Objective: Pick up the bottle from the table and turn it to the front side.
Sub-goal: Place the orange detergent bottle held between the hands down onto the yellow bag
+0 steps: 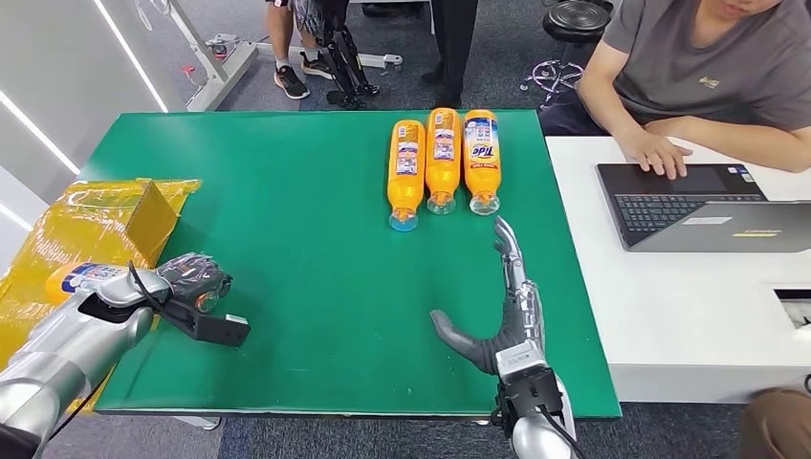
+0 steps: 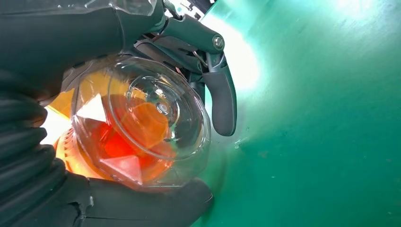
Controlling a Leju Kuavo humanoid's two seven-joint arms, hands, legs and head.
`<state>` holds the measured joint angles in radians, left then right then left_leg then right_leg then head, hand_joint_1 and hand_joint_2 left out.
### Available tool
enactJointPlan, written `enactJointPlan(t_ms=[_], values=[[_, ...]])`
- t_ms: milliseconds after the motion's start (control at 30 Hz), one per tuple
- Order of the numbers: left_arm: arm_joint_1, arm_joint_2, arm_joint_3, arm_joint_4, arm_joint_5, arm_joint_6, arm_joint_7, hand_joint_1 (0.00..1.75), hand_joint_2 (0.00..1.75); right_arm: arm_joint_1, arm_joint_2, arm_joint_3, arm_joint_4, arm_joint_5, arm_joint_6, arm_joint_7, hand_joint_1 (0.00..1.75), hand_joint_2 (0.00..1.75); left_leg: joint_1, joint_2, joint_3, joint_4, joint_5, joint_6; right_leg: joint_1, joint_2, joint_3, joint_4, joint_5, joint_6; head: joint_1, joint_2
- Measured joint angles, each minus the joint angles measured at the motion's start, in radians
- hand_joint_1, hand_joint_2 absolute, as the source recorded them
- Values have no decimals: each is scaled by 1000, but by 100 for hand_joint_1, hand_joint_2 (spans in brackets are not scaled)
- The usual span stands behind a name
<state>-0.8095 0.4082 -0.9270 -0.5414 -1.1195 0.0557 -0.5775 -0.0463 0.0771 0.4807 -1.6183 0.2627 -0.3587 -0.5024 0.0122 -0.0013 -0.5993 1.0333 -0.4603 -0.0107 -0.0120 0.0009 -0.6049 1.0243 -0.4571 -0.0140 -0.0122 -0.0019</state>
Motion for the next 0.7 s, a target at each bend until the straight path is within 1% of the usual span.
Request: enactJointPlan(t_ms=[33, 67, 233, 400, 700], values=[[0, 0, -3, 0, 0, 2, 0, 21, 175, 0, 0, 0, 0, 0, 0, 0, 0, 175, 0, 0, 0, 0, 0, 0, 0, 0, 0, 0, 0, 0, 0, 0], [0, 1, -5, 1, 1, 4, 1, 0, 175, 0, 0, 0, 0, 0, 0, 0, 0, 175, 0, 0, 0, 0, 0, 0, 0, 0, 0, 0, 0, 0, 0, 0], [0, 4, -14, 1, 10, 23, 11, 0, 175, 0, 0, 0, 3, -1, 0, -1, 0, 175, 0, 0, 1, 0, 0, 0, 0, 1, 0, 0, 0, 0, 0, 0], [-1, -4, -15, 3, 17, 35, 26, 0, 175, -4, 0, 0, 10, -1, -2, -1, 0, 175, 0, 1, 1, 0, 0, 0, 0, 1, 0, 0, 0, 0, 0, 0], [-1, -7, -15, 6, 26, 48, 26, 0, 175, -7, 0, 0, 14, -2, -3, -1, 0, 175, 0, 1, 1, 0, 0, -1, 0, 1, 0, 1, 0, 0, 0, 0]])
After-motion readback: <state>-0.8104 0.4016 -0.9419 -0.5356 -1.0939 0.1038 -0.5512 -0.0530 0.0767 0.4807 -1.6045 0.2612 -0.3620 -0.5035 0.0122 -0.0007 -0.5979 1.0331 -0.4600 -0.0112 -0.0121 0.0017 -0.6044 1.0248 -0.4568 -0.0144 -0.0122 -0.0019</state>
